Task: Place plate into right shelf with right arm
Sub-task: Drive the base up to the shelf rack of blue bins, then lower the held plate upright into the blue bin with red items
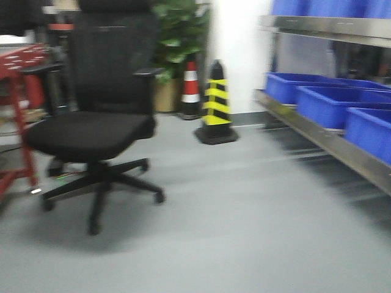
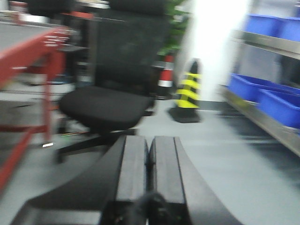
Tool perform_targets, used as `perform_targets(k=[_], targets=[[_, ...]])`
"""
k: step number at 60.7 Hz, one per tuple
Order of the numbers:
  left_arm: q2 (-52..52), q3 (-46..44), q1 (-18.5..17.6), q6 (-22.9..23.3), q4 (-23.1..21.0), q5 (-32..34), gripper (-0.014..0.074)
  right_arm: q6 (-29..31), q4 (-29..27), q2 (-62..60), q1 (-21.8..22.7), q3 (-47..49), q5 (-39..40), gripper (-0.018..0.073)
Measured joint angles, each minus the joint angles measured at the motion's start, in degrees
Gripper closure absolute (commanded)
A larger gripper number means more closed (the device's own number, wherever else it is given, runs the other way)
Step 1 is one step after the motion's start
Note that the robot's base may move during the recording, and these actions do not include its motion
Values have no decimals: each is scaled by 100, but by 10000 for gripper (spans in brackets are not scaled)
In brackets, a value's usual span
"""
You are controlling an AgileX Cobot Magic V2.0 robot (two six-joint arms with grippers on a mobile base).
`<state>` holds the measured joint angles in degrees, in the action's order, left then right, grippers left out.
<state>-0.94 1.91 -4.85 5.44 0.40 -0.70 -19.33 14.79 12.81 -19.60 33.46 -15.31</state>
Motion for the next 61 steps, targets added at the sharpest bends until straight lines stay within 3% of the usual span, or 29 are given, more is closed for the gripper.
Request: perform_targets(k=[61], targets=[[0,0,-21,0,0,0,643,0,0,0,0,0,0,505]])
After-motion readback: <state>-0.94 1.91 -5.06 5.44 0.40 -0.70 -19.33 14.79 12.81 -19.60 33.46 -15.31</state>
